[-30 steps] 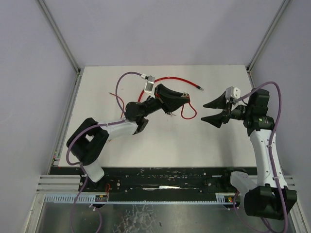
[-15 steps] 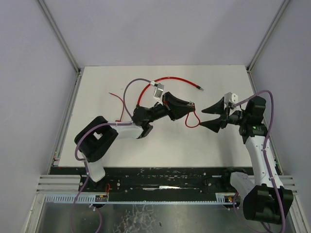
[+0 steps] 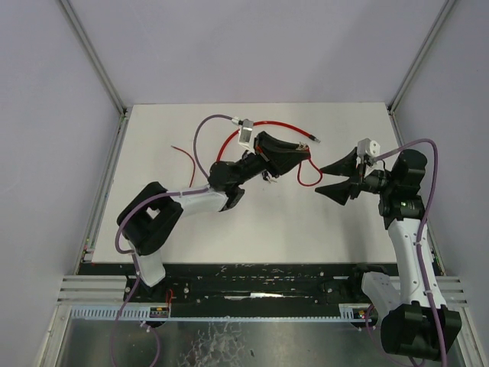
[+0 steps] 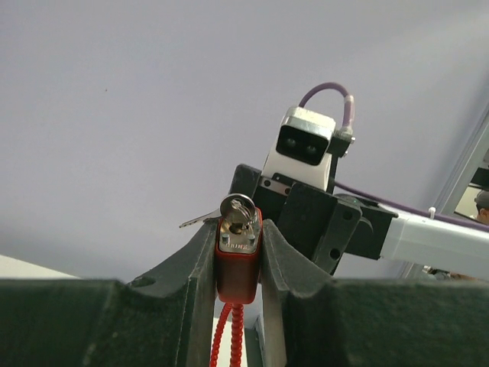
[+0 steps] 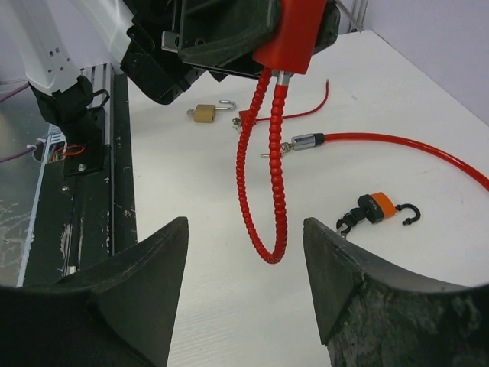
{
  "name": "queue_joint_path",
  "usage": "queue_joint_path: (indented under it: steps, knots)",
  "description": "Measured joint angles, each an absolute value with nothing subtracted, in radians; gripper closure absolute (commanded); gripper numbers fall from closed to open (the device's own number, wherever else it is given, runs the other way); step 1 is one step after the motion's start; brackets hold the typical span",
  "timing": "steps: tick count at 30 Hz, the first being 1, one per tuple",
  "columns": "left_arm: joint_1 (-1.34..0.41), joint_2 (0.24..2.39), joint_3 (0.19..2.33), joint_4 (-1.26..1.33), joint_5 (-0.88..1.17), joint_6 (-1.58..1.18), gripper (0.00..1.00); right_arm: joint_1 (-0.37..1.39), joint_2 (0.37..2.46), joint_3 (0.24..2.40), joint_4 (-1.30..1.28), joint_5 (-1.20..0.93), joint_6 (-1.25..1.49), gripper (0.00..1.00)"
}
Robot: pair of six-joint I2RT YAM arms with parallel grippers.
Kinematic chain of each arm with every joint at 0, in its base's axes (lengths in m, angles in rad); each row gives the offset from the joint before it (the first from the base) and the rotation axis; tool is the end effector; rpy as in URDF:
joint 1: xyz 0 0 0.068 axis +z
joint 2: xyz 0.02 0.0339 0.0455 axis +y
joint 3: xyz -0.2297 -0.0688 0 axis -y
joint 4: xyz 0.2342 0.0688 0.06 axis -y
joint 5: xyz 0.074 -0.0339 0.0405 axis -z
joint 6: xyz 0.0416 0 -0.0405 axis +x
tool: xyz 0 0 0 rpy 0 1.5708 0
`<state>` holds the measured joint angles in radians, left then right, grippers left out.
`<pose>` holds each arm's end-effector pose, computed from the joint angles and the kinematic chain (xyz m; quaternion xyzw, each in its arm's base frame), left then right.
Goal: Lock with the key
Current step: Lock the lock.
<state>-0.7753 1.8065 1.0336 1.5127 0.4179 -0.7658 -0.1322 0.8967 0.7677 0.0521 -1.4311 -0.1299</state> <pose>0.2495 -0.2682 0.2918 0.1917 0.3940 -0.6835 0.5839 0.1999 0.0150 0.3162 -0.4451 0.5543 0.4102 0.5713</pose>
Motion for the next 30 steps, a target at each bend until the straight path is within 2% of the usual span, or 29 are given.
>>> queue_joint_path:
  steps: [8,13,18,23,27,30]
  knots:
    - [-0.791,1.821,1.039,1.521,0.382,-0.794,1.00,-0.149,0.915,0.773,0.086,-1.433,-0.076,0.34]
    - [-0.831,1.839,1.039,1.519,0.372,-0.795,1.00,-0.150,0.923,0.739,0.232,-1.431,0.043,0.40]
    - [-0.858,1.847,1.036,1.519,0.361,-0.784,1.00,-0.150,0.927,0.704,0.326,-1.432,0.120,0.62]
    - [-0.854,1.847,1.035,1.515,0.342,-0.764,1.00,-0.149,0.927,0.699,0.358,-1.436,0.152,0.90]
    - [-0.853,1.847,1.035,1.513,0.329,-0.752,1.00,-0.147,0.928,0.699,0.368,-1.442,0.163,1.00]
    - [-0.853,1.851,1.035,1.520,0.327,-0.749,1.00,-0.142,0.929,0.694,0.391,-1.440,0.192,1.00]
